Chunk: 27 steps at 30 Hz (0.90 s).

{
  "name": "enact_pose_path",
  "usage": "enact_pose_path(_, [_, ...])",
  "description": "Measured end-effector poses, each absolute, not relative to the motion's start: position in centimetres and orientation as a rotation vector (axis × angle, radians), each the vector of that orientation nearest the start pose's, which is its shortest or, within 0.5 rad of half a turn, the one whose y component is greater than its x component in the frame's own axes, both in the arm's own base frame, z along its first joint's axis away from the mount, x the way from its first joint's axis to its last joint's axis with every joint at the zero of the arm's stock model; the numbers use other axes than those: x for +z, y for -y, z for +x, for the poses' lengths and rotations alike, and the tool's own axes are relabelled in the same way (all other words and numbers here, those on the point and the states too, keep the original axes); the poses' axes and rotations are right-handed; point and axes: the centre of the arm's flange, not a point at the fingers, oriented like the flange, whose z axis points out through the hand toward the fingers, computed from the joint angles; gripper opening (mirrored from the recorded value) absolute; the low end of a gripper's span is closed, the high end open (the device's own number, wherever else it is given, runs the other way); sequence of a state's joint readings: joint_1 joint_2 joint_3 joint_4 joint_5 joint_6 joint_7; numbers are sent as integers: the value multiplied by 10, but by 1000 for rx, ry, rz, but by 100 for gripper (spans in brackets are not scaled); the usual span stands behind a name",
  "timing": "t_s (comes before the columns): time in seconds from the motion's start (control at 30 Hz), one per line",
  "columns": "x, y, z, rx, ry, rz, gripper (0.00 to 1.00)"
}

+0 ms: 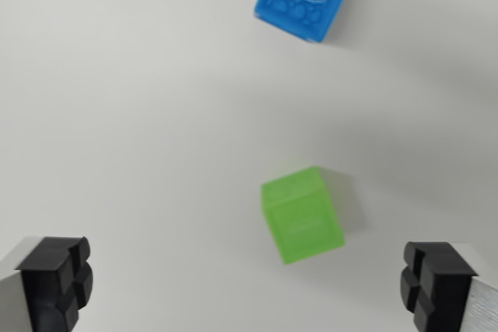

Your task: Stack cube

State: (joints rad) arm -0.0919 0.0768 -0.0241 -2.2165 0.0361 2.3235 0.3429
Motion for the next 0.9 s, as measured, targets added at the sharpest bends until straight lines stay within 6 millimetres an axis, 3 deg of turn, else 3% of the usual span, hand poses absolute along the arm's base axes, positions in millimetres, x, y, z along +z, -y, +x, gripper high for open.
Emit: enact_pose_path(0.9, [252, 112, 491, -1, -261, -3121, 100])
